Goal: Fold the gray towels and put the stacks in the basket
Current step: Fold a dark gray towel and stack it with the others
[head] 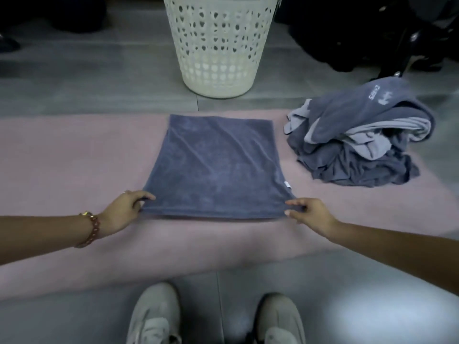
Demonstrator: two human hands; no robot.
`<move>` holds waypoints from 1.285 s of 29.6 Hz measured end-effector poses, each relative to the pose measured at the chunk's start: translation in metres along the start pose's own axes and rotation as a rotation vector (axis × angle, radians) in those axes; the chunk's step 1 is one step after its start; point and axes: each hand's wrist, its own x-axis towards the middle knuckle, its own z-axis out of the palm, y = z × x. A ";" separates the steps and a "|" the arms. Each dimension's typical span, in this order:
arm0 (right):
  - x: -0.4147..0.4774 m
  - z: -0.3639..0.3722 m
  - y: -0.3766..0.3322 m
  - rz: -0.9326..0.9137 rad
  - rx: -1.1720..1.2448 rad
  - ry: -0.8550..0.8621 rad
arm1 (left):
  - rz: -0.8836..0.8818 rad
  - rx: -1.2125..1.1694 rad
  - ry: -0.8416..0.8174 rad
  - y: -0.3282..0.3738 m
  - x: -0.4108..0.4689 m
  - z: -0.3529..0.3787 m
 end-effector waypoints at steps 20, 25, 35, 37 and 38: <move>0.027 -0.005 -0.018 0.181 -0.623 -0.626 | -0.315 0.617 -1.502 0.024 0.054 -0.017; 0.104 0.019 -0.068 -0.138 -0.569 -0.115 | 0.040 0.170 -0.329 0.008 0.117 0.011; 0.253 0.005 -0.071 0.099 -0.217 0.199 | -0.002 0.051 0.203 -0.035 0.246 0.019; 0.280 0.010 -0.066 0.120 -0.150 0.273 | -0.062 -0.013 0.266 -0.045 0.276 0.019; 0.293 0.013 -0.065 0.121 -0.135 0.311 | -0.092 -0.034 0.287 -0.049 0.292 0.019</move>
